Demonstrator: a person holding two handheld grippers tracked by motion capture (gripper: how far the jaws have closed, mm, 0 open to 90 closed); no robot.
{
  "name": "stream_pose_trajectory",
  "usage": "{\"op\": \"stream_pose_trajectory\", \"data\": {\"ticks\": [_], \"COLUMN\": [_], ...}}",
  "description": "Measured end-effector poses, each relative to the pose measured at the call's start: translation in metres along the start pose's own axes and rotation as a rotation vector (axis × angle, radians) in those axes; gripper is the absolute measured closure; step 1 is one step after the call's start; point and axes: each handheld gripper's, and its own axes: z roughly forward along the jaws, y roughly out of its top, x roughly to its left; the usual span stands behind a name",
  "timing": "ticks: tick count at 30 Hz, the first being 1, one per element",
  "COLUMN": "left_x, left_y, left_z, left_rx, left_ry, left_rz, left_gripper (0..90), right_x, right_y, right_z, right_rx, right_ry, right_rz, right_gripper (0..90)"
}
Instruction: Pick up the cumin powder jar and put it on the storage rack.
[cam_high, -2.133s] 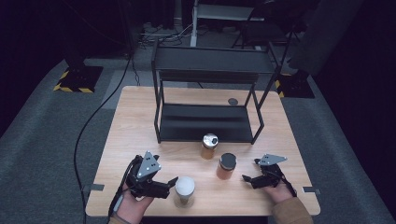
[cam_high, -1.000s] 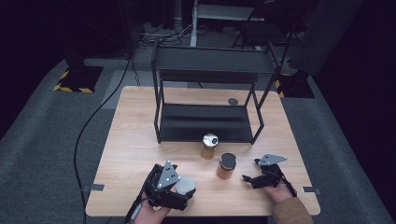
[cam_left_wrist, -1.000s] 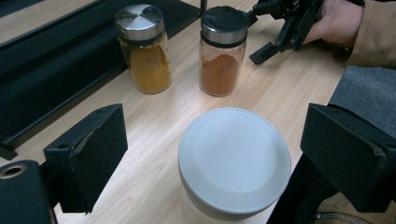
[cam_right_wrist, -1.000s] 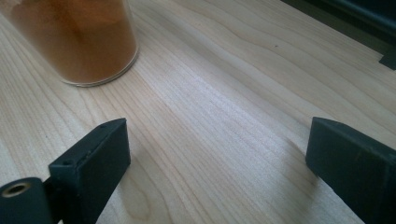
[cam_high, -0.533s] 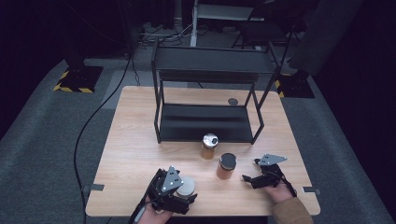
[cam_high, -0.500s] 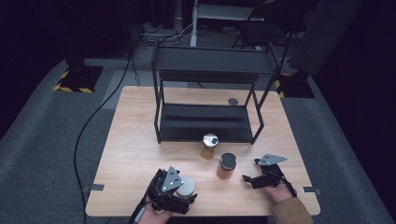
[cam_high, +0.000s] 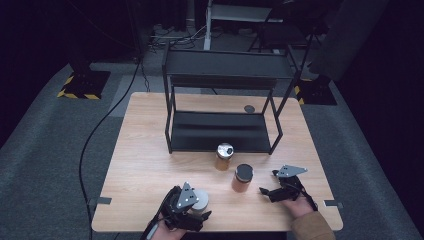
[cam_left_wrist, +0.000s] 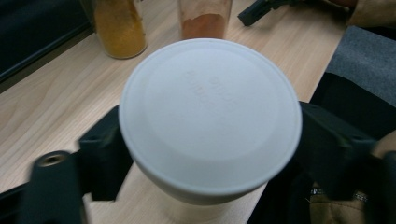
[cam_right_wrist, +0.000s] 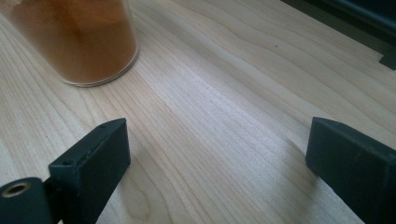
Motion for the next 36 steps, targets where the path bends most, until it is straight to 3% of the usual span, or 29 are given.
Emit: {"op": "stream_pose_trajectory", "data": {"ticks": [3, 18, 36], "left_x": [0.001, 0.006, 0.033], "left_y": [-0.002, 0.013, 0.061], "left_z": [-0.003, -0.007, -0.031], "left_rx": [-0.009, 0.015, -0.029], "left_ry": [0.007, 0.010, 0.042], "left_rz": [-0.012, 0.002, 0.056], "left_gripper": [32.6, 33.0, 33.1], "right_x": [0.000, 0.001, 0.001], "right_y": [0.000, 0.000, 0.000], "right_z": [0.000, 0.000, 0.000], "right_rx": [0.000, -0.001, -0.002], "right_ry": [0.000, -0.002, -0.006], "right_rz": [0.000, 0.002, 0.005], "right_gripper": [6.2, 6.3, 6.8]}}
